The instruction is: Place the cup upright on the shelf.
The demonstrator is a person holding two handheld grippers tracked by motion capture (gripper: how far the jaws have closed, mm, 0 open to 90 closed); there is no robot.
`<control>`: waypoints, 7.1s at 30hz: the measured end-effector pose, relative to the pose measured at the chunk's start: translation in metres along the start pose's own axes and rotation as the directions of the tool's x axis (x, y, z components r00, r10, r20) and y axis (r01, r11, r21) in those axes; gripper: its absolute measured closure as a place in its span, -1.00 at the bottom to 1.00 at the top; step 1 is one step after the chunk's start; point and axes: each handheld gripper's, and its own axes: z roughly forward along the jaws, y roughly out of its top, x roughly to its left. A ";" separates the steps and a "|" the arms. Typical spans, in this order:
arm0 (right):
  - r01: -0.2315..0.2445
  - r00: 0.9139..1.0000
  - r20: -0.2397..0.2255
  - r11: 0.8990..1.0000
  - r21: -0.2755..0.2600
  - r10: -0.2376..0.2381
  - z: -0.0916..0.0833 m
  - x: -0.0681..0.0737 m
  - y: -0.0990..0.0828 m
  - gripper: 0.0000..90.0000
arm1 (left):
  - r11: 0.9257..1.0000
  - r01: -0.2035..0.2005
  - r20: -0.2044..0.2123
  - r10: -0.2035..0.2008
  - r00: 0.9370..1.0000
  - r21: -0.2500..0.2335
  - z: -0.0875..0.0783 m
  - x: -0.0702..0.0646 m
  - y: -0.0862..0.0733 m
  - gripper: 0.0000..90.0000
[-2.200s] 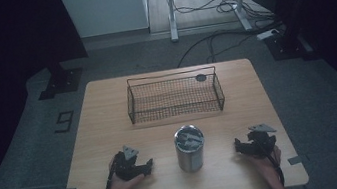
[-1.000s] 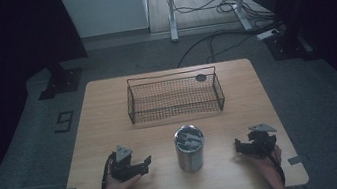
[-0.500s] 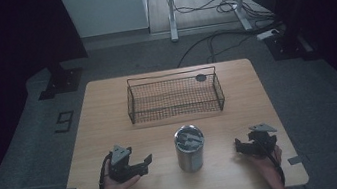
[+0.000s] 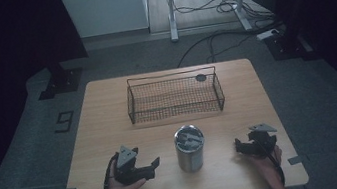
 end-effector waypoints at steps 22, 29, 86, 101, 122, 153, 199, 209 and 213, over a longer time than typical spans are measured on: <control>0.000 1.000 0.000 1.000 0.000 0.000 0.000 0.000 0.000 -0.89 | 0.996 -0.065 0.083 0.059 0.995 0.066 0.018 -0.037 0.006 -0.81; 0.000 1.000 0.001 1.000 0.000 0.000 0.000 0.000 0.000 -0.89 | 0.995 -0.085 0.109 0.080 0.991 0.051 0.022 -0.049 0.012 -0.82; 0.001 1.000 0.002 1.000 0.001 -0.001 0.000 0.000 0.000 -0.90 | 0.987 -0.157 0.108 0.161 0.981 -0.047 0.083 -0.089 0.042 -0.93; 0.000 1.000 0.001 1.000 0.000 0.000 0.000 0.000 0.000 -0.90 | 0.987 -0.147 0.117 0.155 0.981 -0.072 0.075 -0.084 0.047 -0.92; -0.004 1.000 0.005 1.000 -0.001 0.004 0.000 0.000 0.000 -0.88 | 0.992 -0.088 0.108 0.098 0.989 -0.090 0.062 -0.066 0.081 -0.92; -0.009 1.000 0.011 1.000 0.000 0.009 0.000 -0.001 0.000 -0.87 | 0.983 -0.111 0.017 0.114 0.993 -0.147 0.058 -0.047 0.123 -0.91; -0.009 1.000 0.012 1.000 -0.004 0.009 0.000 -0.001 0.000 -0.87 | 0.990 -0.013 -0.027 0.009 1.000 -0.140 0.080 -0.016 0.172 -0.91; -0.009 1.000 0.012 1.000 -0.004 0.009 0.000 -0.001 0.000 -0.87 | 0.991 -0.016 -0.052 0.009 0.999 -0.137 0.085 -0.010 0.181 -0.91; -0.009 1.000 0.012 1.000 -0.004 0.009 0.000 -0.001 0.000 -0.87 | 0.991 -0.003 -0.054 -0.004 0.999 -0.134 0.088 -0.007 0.182 -0.91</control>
